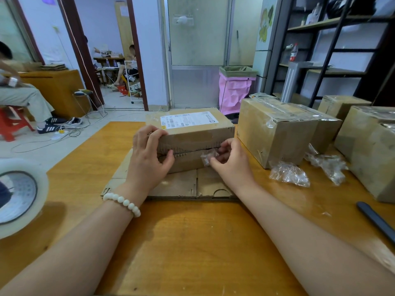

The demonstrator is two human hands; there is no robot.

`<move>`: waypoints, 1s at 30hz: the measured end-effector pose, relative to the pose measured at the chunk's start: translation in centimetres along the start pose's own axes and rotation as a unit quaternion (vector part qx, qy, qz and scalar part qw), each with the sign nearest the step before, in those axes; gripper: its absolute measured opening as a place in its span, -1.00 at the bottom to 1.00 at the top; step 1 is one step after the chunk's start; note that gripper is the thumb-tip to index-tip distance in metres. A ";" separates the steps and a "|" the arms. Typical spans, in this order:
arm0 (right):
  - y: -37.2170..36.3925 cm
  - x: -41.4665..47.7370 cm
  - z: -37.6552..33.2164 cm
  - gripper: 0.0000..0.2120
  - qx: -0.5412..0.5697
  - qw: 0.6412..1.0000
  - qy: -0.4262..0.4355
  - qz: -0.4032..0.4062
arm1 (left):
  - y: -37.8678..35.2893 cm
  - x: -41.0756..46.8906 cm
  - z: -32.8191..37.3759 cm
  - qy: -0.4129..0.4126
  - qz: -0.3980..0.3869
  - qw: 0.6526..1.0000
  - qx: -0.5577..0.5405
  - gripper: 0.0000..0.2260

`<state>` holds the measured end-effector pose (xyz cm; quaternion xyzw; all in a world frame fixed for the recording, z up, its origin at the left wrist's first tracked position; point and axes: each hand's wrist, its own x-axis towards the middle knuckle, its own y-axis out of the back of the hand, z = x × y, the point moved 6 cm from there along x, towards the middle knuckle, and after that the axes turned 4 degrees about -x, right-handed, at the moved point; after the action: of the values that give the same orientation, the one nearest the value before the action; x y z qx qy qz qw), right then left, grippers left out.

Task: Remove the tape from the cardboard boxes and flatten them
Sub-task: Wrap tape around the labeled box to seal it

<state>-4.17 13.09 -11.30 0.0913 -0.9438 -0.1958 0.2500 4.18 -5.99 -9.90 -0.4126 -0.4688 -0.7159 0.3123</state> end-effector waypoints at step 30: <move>1.6 0.2 0.3 -0.85 0.062 0.996 -0.063 0.029 | 0.3 -0.1 -0.2 0.023 0.006 1.000 -0.005 -0.64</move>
<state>-4.56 14.57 -10.80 0.0665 -0.9704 -0.1345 0.1891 4.44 -6.31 -9.86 -0.4007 -0.4556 -0.7251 0.3256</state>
